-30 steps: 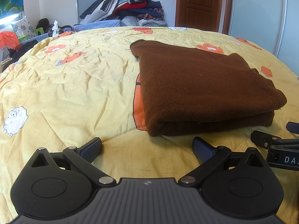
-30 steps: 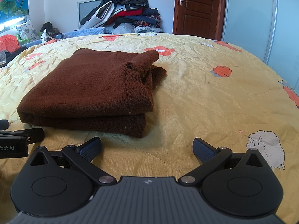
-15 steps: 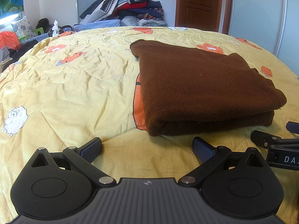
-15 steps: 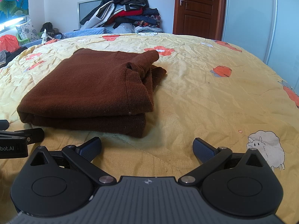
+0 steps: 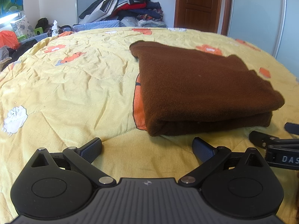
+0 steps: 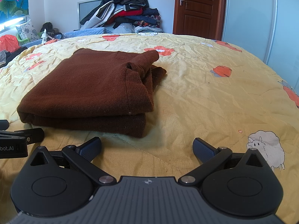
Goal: Fold small clothes
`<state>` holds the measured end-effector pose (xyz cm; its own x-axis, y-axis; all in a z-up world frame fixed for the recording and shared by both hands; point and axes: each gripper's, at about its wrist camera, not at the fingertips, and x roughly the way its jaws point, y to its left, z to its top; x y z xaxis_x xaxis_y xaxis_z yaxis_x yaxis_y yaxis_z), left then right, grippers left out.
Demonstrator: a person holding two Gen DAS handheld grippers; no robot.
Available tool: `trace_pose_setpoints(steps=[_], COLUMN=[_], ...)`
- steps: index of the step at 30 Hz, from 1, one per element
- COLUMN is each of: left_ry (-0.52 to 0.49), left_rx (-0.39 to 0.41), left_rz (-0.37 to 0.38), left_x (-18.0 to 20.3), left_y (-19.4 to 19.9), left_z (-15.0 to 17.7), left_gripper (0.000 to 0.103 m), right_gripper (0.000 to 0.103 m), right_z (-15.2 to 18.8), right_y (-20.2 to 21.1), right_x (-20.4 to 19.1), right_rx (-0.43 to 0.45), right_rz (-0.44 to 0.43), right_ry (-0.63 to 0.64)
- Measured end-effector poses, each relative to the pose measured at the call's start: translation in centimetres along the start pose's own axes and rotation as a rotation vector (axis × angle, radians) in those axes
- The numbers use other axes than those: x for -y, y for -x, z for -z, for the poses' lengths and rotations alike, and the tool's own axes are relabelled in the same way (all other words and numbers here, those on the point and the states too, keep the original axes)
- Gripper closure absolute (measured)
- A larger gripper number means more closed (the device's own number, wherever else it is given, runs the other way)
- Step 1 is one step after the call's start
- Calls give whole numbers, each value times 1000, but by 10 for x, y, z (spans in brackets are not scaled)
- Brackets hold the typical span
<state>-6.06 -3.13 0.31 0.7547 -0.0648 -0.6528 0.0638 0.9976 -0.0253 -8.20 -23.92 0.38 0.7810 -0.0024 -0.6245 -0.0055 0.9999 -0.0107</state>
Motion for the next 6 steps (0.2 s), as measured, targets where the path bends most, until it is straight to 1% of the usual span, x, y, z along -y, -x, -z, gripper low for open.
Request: trace_pose_setpoints(steps=[3,5,6], left_ry=[14,4,1], left_rx=[84,97,99], left_rz=[-29,-31,-40], left_x=[-10,-27,-40], left_y=[16,21,20], left_z=[1,-8,-14], left_gripper=[0,0,0], right_gripper=[0,0,0], right_z=[0,-2,-5], right_y=[0,2,5], right_x=[0,6,13], right_rx=[-1,-5,-9], right_rz=[-3,-34,-73], right_ry=[-2,-15,-36])
